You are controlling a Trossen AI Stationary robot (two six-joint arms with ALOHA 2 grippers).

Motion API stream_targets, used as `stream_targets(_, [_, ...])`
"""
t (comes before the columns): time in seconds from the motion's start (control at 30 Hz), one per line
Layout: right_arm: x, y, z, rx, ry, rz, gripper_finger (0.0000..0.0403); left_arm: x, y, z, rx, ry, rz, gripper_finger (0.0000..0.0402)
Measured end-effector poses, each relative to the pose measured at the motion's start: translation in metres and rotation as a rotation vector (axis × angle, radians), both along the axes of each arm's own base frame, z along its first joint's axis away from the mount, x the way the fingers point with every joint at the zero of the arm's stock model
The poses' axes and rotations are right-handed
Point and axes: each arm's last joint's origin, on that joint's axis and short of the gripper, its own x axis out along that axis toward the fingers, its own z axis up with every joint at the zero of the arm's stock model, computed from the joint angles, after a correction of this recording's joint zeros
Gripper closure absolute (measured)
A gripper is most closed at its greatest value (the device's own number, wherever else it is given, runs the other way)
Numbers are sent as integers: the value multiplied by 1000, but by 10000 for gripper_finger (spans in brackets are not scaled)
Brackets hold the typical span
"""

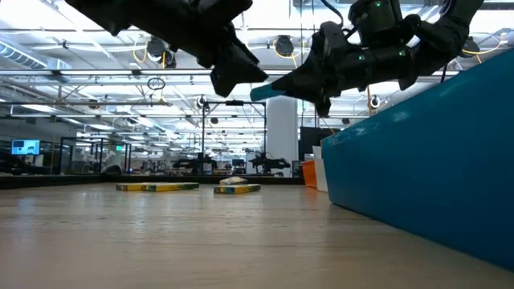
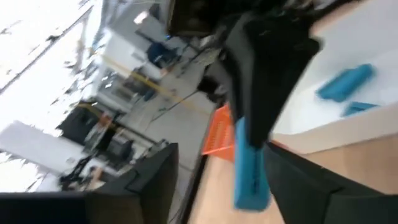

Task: Pick & Place School Supplies
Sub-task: Put the blue eraser into the white bin

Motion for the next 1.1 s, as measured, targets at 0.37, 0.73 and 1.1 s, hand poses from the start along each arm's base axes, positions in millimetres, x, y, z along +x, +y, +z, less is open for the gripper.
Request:
stream_targets(0.37, [-36, 24, 30, -92, 166, 63, 379, -14, 11, 22, -215, -71, -57, 113])
stream_targets(0.73, [-78, 64, 30, -212, 427, -130, 379, -40, 67, 2, -552, -165, -137, 143])
stream_targets(1.1, [-92, 54, -4, -215, 555, -231, 379, -58, 88, -21, -614, -283, -65, 158])
